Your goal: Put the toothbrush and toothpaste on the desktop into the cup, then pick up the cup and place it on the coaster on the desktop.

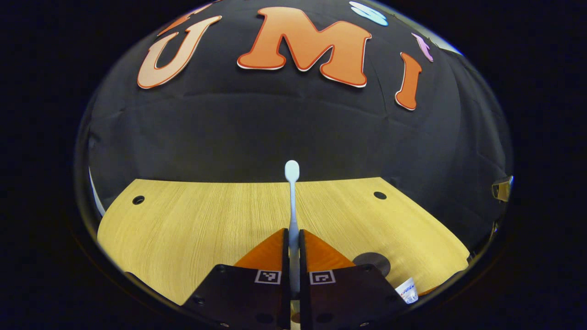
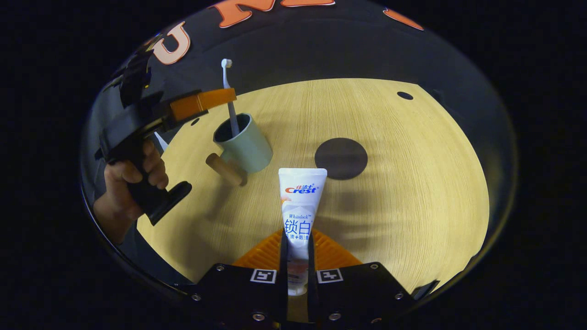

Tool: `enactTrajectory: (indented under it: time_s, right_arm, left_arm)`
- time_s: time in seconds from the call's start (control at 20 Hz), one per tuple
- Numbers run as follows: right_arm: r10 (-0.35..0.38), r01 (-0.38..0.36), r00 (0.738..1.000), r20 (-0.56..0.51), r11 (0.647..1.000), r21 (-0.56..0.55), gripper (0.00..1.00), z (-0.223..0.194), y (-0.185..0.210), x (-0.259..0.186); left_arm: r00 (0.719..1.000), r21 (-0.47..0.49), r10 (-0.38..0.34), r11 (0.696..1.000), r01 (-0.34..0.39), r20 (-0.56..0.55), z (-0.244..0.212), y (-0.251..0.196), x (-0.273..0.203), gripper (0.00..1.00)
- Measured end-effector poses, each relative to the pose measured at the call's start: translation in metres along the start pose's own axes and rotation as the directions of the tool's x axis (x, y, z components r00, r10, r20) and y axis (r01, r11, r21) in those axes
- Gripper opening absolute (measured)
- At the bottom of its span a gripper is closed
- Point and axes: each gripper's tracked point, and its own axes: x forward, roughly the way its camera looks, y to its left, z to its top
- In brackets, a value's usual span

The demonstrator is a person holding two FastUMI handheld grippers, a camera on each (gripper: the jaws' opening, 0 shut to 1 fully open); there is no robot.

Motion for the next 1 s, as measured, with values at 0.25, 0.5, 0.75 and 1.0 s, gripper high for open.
enactTrajectory:
  time_s: [0.25,0.5,0.75,1.0]
  right_arm:
    - [-0.009,0.009,1.000,0.010,1.000,0.016,0.18,0.018,-0.002,-0.005]
    - [-0.024,0.024,1.000,0.010,1.000,0.012,0.18,0.026,-0.009,-0.008]
    - [-0.039,0.039,0.999,0.024,0.999,-0.005,0.18,0.041,-0.008,-0.010]
    - [-0.037,0.038,0.999,0.038,0.999,-0.023,0.18,0.055,-0.013,-0.015]
  left_arm:
    - [0.998,-0.022,0.022,0.999,-0.023,-0.050,-0.018,0.001,0.000,0.08]
    - [0.997,0.018,0.031,0.999,-0.030,-0.066,-0.024,0.002,0.000,0.08]
    - [0.994,0.049,0.038,0.998,-0.033,-0.099,-0.033,0.006,-0.001,0.11]
    - [0.992,0.059,0.023,0.998,-0.015,-0.125,-0.039,0.008,-0.010,0.11]
